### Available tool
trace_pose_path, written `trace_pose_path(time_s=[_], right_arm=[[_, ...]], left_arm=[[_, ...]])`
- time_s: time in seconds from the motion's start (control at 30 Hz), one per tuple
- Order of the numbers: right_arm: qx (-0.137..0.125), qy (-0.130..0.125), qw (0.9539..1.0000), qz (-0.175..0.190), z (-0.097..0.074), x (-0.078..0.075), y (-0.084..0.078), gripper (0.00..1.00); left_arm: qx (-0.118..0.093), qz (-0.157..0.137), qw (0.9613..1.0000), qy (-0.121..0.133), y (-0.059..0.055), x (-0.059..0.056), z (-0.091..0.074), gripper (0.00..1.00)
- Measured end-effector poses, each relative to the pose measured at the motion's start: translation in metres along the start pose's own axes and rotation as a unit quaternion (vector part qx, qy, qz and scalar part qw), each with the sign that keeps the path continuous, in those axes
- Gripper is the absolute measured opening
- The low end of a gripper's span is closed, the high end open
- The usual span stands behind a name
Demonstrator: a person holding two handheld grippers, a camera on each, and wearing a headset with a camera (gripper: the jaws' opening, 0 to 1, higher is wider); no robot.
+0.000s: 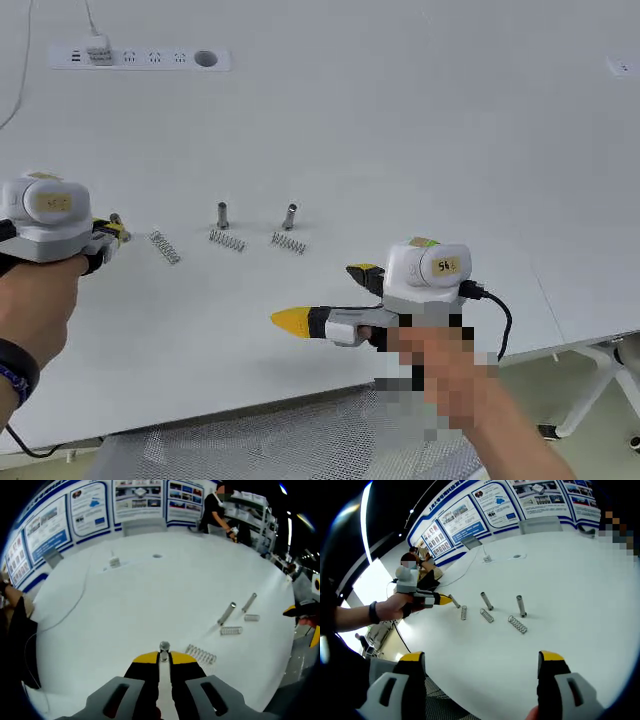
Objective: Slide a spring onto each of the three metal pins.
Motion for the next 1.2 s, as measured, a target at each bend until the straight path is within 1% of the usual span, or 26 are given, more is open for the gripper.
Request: trace_pose_path(time_s=[0.23, 0.37, 0.57, 0.6, 0.67, 0.77, 0.83, 1.03, 1.2], right_arm=[[0.001, 0.0, 1.0, 0.0, 0.0, 0.0, -0.001, 0.94], [0.002, 0.0, 1.0, 0.001, 0.001, -0.001, -0.002, 0.94], [0.003, 0.0, 1.0, 0.002, 0.0, -0.001, -0.004, 0.94], [0.003, -0.001, 1.0, 0.003, 0.0, -0.001, -0.004, 0.94], [0.002, -0.002, 1.0, 0.004, -0.001, -0.002, -0.004, 0.94], [0.003, -0.003, 1.0, 0.004, -0.001, -0.002, -0.004, 0.94], [0.003, -0.003, 1.0, 0.002, -0.002, -0.002, -0.004, 0.94], [0.003, -0.003, 1.0, 0.001, -0.001, -0.002, -0.004, 0.94], [0.003, -0.002, 1.0, 0.002, -0.001, -0.002, -0.004, 0.94]], left_arm=[[0.0, -0.003, 1.0, -0.006, 0.0, 0.0, 0.002, 0.12], [-0.004, -0.003, 1.0, -0.008, 0.001, -0.001, 0.004, 0.12], [-0.006, -0.008, 0.9999, -0.008, 0.003, -0.001, 0.007, 0.12], [-0.009, -0.009, 0.9999, -0.007, 0.003, 0.0, 0.007, 0.11], [-0.007, -0.01, 0.9999, -0.01, 0.003, 0.0, 0.009, 0.11], [-0.004, -0.023, 0.9997, -0.013, 0.002, 0.001, 0.011, 0.1], [-0.006, -0.026, 0.9996, -0.013, 0.002, 0.001, 0.011, 0.09], [-0.009, -0.02, 0.9997, -0.008, 0.002, 0.003, 0.012, 0.08], [-0.009, -0.023, 0.9997, -0.008, 0.002, 0.002, 0.01, 0.08]])
Point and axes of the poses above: the centre of the closed fingertips' face, and the gripper's own axes: z roughly forward along the fingers, x roughly to its left, y roughly out of its top, the point moved 9 cm from there along -z, roughly backward along the fingers, and after that the axes turned 7 degrees about y, right-handed, at the moved point
